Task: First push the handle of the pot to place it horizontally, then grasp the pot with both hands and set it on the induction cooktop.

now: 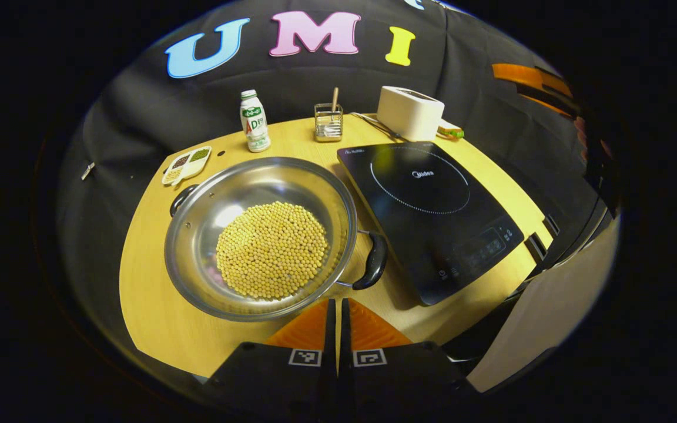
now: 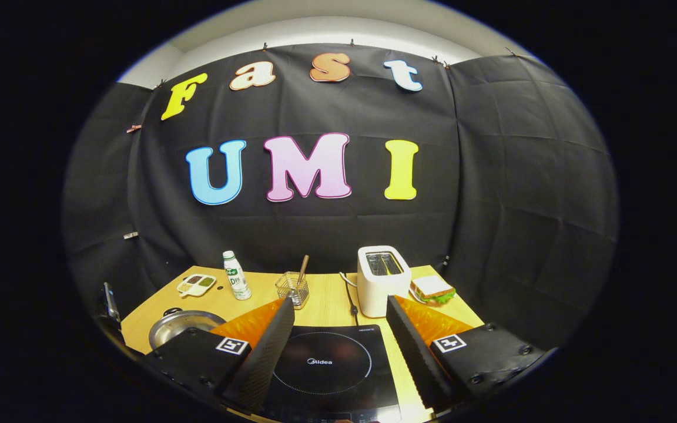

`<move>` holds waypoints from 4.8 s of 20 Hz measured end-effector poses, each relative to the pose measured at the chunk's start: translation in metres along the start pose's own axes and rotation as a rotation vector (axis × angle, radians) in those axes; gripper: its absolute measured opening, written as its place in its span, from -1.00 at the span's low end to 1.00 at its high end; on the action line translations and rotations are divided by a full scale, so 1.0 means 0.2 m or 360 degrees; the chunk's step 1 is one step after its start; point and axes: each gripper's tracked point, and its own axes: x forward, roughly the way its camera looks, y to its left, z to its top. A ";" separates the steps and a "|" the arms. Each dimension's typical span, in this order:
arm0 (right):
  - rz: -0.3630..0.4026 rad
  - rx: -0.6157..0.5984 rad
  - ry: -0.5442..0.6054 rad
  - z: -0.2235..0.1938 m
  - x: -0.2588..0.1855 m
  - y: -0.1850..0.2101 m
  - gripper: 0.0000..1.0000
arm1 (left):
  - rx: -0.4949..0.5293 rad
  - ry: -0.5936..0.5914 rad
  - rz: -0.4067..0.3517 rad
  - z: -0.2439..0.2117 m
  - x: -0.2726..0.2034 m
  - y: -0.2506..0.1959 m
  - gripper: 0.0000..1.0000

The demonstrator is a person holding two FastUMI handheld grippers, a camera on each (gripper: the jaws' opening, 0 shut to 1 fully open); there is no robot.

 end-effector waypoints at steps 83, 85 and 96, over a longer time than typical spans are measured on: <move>0.0186 -0.0044 0.0263 -0.24 0.08 0.60 0.96 | -0.0400 -0.0888 0.0205 0.64 -0.41 0.74 0.92; 0.0229 0.0002 0.0331 -0.28 0.11 0.70 0.96 | -0.0378 -0.0890 0.0257 0.63 -0.44 0.85 0.92; 0.0385 0.0015 0.0651 -0.58 0.39 1.13 0.98 | -0.0342 -0.0841 0.0311 0.59 -0.29 1.26 0.91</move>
